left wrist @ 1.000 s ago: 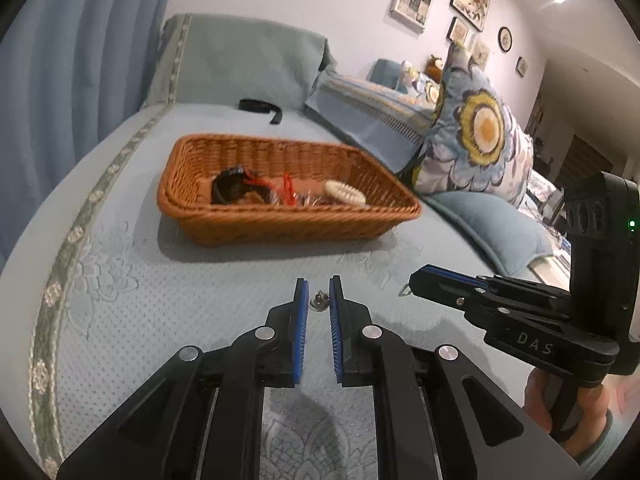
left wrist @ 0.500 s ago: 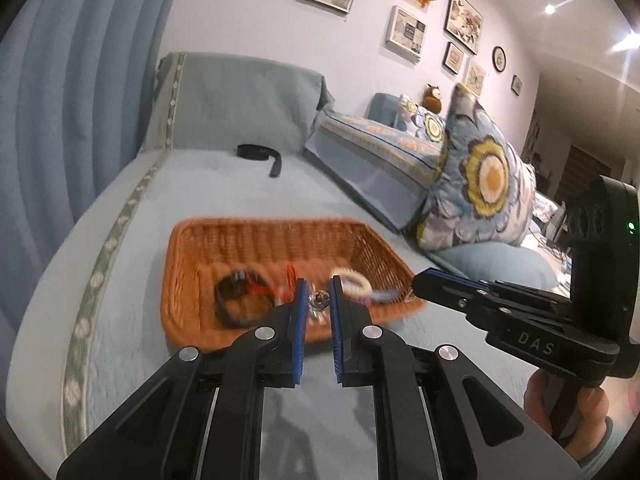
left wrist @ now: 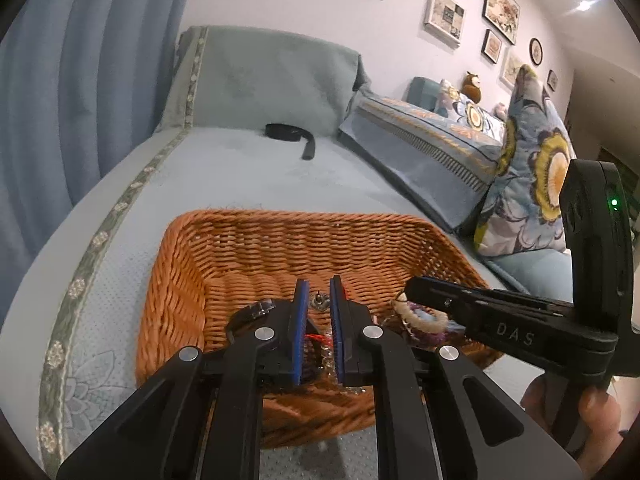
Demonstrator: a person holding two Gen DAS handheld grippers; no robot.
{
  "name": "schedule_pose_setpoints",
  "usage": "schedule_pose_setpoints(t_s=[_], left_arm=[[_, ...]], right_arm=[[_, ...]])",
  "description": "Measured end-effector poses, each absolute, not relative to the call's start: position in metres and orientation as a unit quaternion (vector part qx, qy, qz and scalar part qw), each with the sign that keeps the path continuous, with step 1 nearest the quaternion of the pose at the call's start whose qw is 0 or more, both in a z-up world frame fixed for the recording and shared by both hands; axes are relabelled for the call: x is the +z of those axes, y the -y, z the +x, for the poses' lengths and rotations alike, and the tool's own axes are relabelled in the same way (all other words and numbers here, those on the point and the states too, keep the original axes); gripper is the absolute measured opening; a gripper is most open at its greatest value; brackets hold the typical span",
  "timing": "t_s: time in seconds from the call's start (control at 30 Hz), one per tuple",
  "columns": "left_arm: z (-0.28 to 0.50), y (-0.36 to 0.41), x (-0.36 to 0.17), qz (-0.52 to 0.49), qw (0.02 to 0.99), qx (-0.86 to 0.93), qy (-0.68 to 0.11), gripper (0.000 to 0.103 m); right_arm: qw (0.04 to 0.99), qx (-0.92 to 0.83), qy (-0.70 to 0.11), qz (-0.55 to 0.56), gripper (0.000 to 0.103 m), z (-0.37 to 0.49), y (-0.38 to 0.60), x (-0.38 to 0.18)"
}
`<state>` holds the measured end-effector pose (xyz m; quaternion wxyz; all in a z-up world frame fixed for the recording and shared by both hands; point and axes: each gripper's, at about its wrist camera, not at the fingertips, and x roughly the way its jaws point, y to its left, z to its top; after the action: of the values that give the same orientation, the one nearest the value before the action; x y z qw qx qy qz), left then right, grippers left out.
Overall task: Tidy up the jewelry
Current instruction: 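Carry the charm and ring into the basket and open both grippers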
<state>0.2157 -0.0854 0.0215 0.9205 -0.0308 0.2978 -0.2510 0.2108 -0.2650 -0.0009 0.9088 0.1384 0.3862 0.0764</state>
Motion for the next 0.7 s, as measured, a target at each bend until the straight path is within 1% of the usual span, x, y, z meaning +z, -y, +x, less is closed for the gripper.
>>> schedule_pose_setpoints(t_s=[0.13, 0.17, 0.2, 0.23, 0.27, 0.3, 0.33, 0.5, 0.7], left_arm=[[0.220, 0.086, 0.017, -0.033, 0.919, -0.248, -0.305, 0.010], [0.220, 0.086, 0.016, -0.034, 0.918, -0.250, -0.307, 0.014], [0.220, 0.085, 0.015, -0.036, 0.917, -0.253, -0.307, 0.021], [0.218, 0.084, 0.016, -0.037, 0.917, -0.253, -0.305, 0.026], [0.216, 0.082, 0.018, -0.036, 0.918, -0.252, -0.303, 0.027], [0.213, 0.081, 0.019, -0.037, 0.919, -0.252, -0.301, 0.032], [0.209, 0.078, 0.022, -0.039, 0.919, -0.253, -0.298, 0.036], [0.185, 0.062, 0.038, -0.047, 0.923, -0.253, -0.285, 0.037], [0.129, 0.031, 0.047, -0.062, 0.932, -0.237, -0.268, 0.048]], right_arm=[[0.904, 0.081, -0.398, 0.137, 0.010, 0.218, 0.263, -0.006], [0.901, 0.081, -0.402, 0.139, 0.010, 0.219, 0.263, -0.008], [0.899, 0.082, -0.406, 0.143, 0.014, 0.219, 0.264, -0.009], [0.898, 0.083, -0.406, 0.147, 0.019, 0.219, 0.266, -0.008], [0.898, 0.081, -0.405, 0.149, 0.023, 0.217, 0.268, -0.008], [0.899, 0.079, -0.403, 0.151, 0.030, 0.215, 0.270, -0.007], [0.899, 0.085, -0.399, 0.157, 0.031, 0.211, 0.272, -0.006], [0.901, 0.099, -0.379, 0.186, 0.031, 0.174, 0.281, 0.007], [0.915, 0.091, -0.357, 0.162, 0.031, 0.108, 0.270, 0.016]])
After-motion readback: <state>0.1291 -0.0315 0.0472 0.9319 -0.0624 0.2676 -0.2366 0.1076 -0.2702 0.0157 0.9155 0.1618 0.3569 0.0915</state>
